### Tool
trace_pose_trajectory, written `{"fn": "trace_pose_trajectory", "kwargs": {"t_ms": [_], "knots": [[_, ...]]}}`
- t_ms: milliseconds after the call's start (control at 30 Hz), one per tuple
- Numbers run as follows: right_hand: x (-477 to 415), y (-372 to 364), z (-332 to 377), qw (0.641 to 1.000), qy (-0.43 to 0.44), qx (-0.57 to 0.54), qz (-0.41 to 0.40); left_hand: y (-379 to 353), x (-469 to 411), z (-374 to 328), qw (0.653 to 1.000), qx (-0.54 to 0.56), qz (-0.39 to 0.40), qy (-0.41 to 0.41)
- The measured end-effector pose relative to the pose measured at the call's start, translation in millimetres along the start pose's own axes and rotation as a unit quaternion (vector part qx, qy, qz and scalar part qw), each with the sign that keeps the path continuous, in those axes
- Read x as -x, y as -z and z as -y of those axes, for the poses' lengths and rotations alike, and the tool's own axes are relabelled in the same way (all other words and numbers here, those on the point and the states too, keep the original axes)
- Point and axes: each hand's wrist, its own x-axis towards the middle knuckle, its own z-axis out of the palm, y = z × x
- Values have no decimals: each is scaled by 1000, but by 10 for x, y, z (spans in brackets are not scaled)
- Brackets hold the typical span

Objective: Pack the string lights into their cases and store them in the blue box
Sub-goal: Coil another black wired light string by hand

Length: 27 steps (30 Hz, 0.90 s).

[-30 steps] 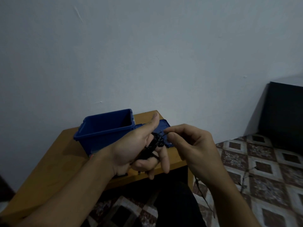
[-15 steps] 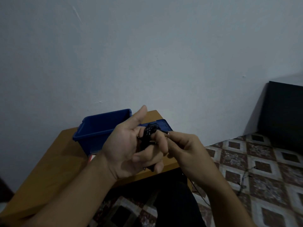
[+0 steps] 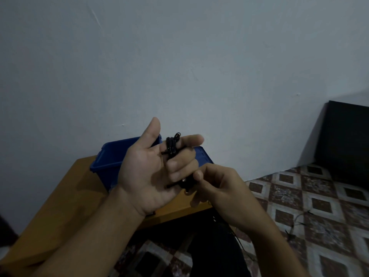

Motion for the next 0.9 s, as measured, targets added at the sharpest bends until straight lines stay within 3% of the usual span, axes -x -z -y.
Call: {"fn": "trace_pose_trajectory", "kwargs": {"t_ms": [433, 733, 900], "knots": [[-13, 2, -47, 998, -19, 54, 0, -296, -81, 0, 975, -83, -190, -79], [-16, 17, -79, 992, -50, 114, 2, -376, -116, 6, 946, -150, -259, -126], [-21, 27, -101, 993, -26, 112, -7, -346, -134, 8, 934, -168, -279, -147]]}}
